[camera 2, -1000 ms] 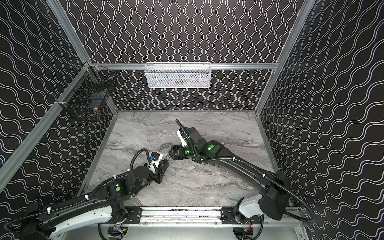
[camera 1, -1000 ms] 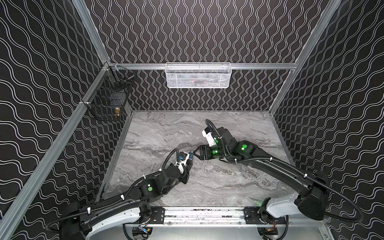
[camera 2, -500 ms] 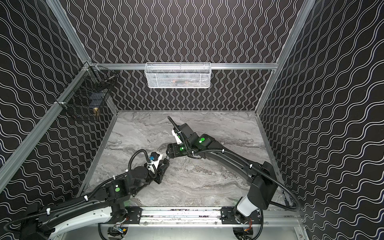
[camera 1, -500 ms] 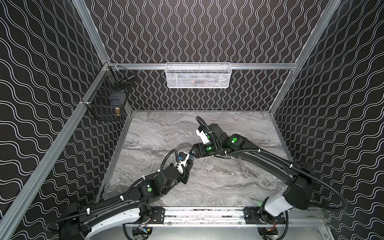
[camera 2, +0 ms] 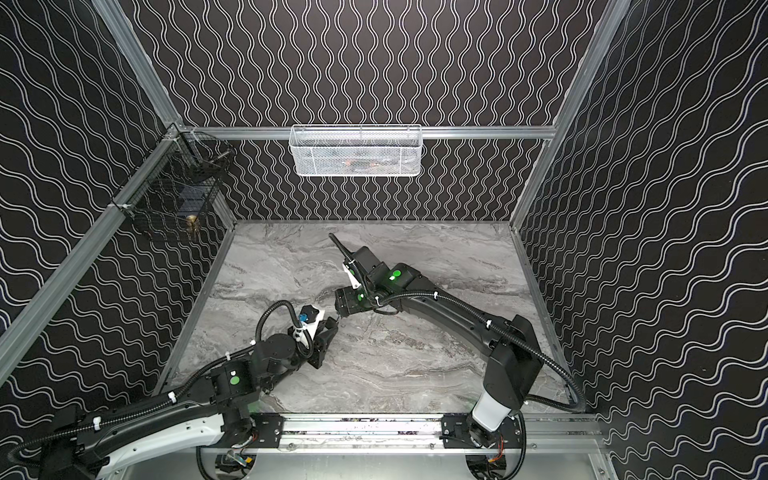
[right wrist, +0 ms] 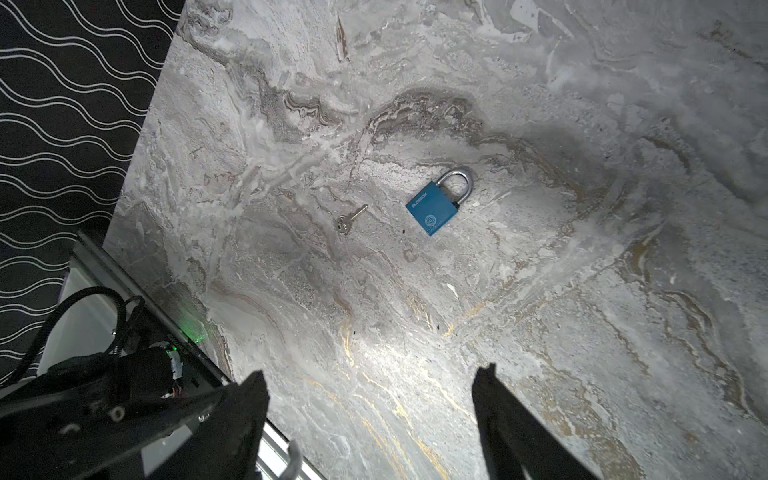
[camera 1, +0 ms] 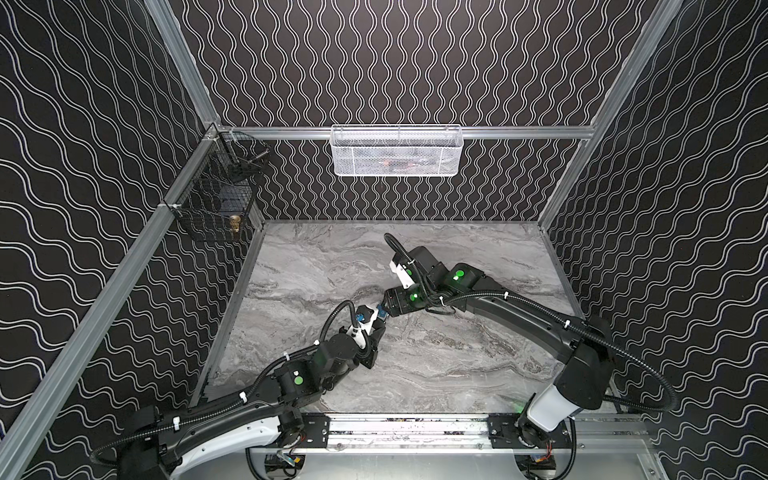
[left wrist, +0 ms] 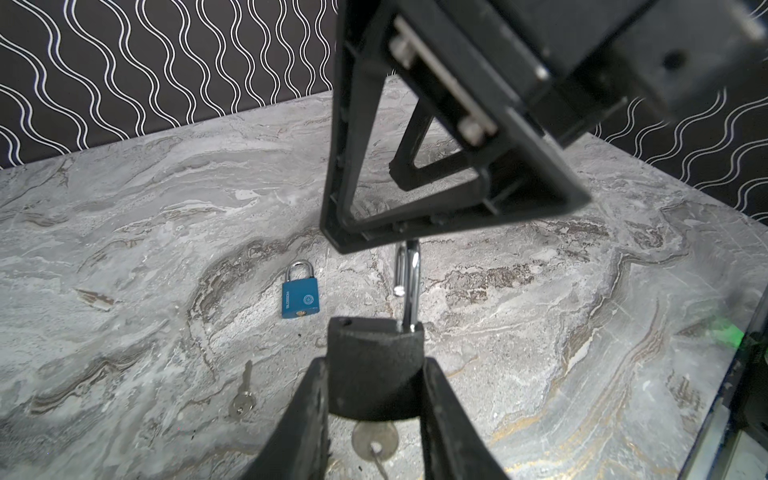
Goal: Unlock with the key
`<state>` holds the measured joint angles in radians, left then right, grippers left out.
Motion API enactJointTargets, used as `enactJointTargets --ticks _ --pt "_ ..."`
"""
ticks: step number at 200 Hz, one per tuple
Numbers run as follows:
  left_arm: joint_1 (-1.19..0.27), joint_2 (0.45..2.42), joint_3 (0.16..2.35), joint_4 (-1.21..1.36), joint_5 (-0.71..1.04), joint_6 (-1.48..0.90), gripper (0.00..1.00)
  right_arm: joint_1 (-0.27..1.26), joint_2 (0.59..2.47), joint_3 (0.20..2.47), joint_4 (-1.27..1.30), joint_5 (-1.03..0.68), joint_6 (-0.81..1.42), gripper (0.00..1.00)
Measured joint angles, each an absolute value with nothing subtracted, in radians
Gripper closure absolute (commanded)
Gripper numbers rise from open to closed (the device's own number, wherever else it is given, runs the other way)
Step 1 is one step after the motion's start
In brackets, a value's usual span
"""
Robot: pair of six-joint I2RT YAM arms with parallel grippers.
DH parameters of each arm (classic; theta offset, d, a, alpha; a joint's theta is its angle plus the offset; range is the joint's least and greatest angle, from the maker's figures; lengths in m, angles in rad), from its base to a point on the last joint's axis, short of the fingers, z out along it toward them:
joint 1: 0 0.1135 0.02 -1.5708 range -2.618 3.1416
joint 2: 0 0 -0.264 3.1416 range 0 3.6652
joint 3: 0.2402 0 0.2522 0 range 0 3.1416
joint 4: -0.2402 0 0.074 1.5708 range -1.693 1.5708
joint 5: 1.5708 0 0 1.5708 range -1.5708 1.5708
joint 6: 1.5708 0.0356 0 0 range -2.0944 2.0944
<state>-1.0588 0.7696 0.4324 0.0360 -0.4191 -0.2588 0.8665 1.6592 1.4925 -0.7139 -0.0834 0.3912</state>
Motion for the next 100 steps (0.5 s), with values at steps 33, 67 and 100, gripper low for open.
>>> enactJointTargets --ticks 33,67,100 --pt "-1.059 0.770 0.429 0.045 -0.427 -0.259 1.00 0.851 1.652 1.488 -0.727 -0.085 0.376 0.20" --pt "-1.059 0.772 0.425 0.050 -0.431 -0.259 1.00 0.848 1.620 1.452 -0.726 -0.112 0.365 0.20" --pt "-1.059 0.781 0.425 0.064 -0.437 -0.259 1.00 0.844 1.599 1.414 -0.719 -0.143 0.357 0.20"
